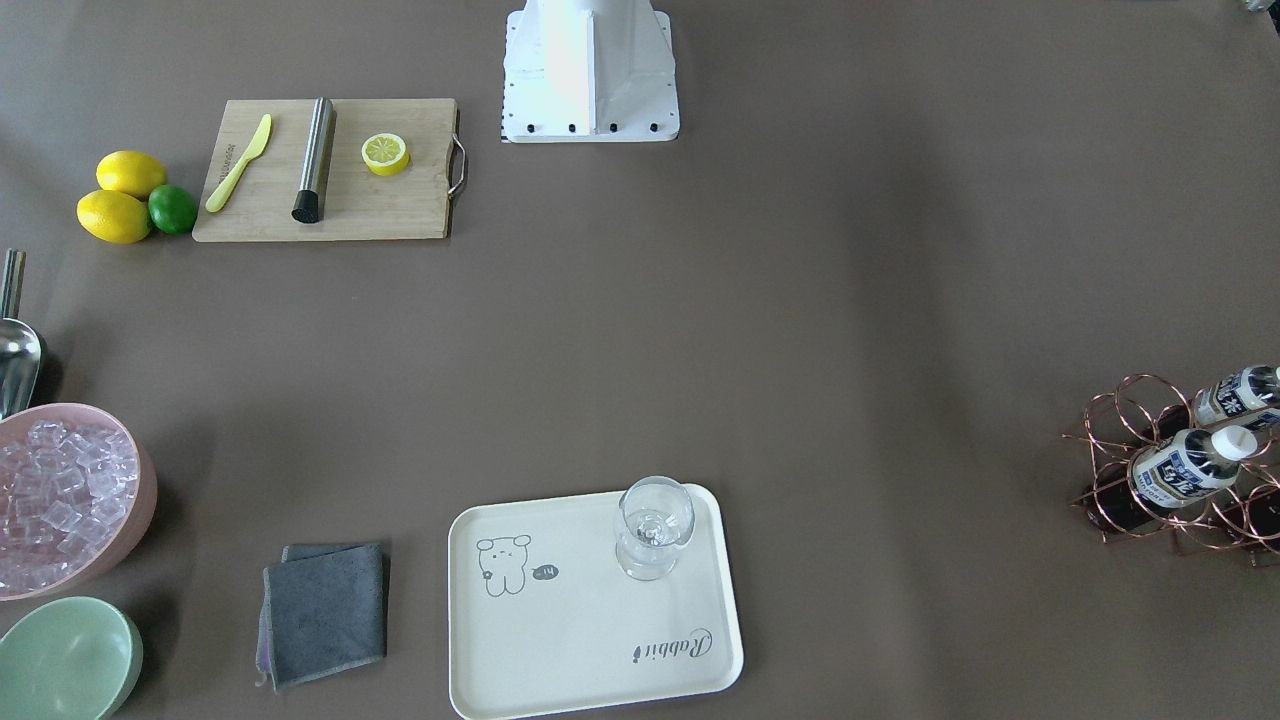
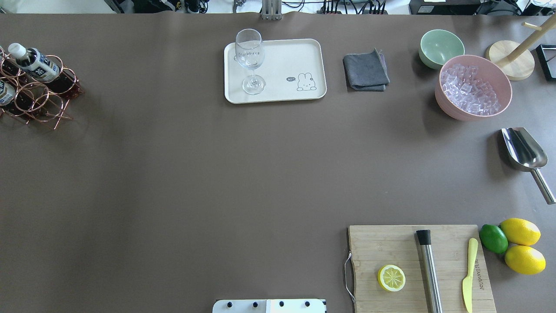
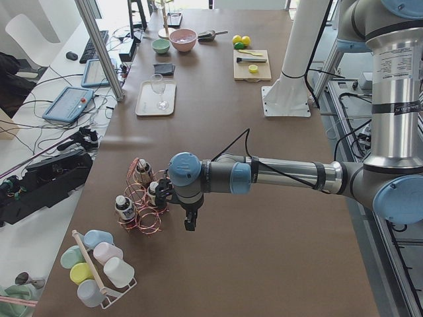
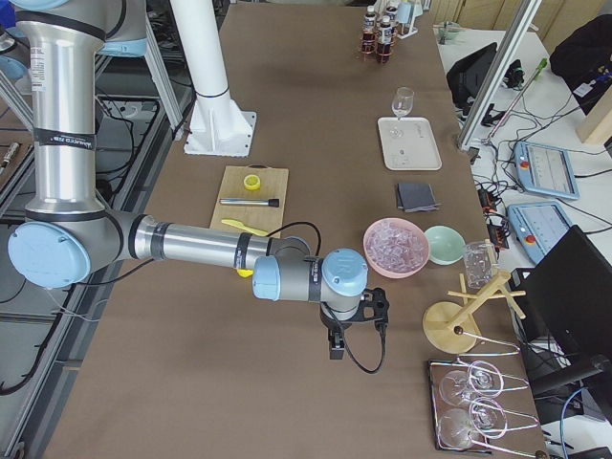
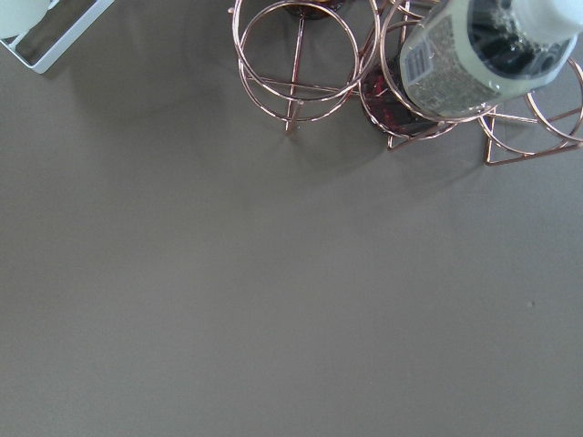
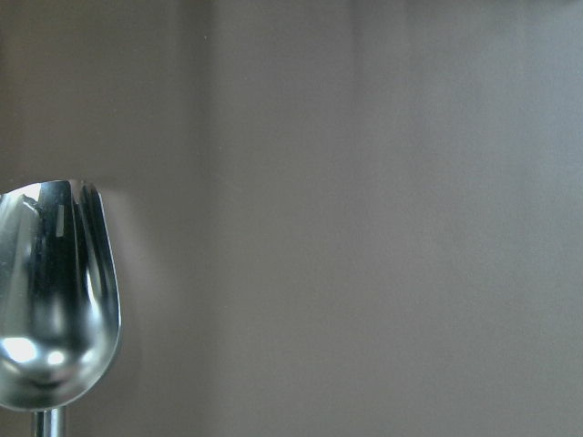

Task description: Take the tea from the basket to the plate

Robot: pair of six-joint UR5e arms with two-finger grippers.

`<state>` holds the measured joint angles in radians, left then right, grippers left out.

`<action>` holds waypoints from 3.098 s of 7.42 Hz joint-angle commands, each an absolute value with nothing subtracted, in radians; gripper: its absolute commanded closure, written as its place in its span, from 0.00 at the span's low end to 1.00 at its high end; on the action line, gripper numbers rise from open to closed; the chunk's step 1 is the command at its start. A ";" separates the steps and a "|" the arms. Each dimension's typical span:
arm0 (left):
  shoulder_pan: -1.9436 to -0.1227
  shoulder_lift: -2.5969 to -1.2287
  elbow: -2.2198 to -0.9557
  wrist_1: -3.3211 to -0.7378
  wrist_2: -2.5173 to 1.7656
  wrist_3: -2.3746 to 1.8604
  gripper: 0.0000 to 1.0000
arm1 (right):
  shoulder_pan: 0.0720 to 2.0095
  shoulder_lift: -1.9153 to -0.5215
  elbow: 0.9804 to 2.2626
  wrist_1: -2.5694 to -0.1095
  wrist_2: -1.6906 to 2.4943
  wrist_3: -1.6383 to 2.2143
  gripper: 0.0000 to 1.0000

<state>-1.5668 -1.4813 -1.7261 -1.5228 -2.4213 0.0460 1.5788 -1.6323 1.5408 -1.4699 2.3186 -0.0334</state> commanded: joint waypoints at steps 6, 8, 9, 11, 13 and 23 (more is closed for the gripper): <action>-1.583 -1.460 -1.738 -1.519 -2.427 0.115 0.02 | 1.582 -1.634 1.548 -1.463 2.325 -0.017 0.00; -1.591 -1.457 -1.759 -1.499 -2.425 0.115 0.02 | 1.582 -1.635 1.533 -1.463 2.318 -0.015 0.00; -1.592 -1.457 -1.759 -1.494 -2.425 0.115 0.02 | 1.582 -1.637 1.531 -1.463 2.316 -0.015 0.00; -1.606 -1.463 -1.763 -1.454 -2.425 0.112 0.02 | 1.582 -1.635 1.534 -1.463 2.310 -0.025 0.00; -1.618 -1.459 -1.853 -1.337 -2.413 0.117 0.02 | 1.583 -1.644 1.490 -1.460 2.319 -0.015 0.00; -1.706 -1.884 -1.795 -0.850 -2.405 -0.571 0.26 | 1.713 -1.762 1.617 -1.263 2.462 -0.129 0.00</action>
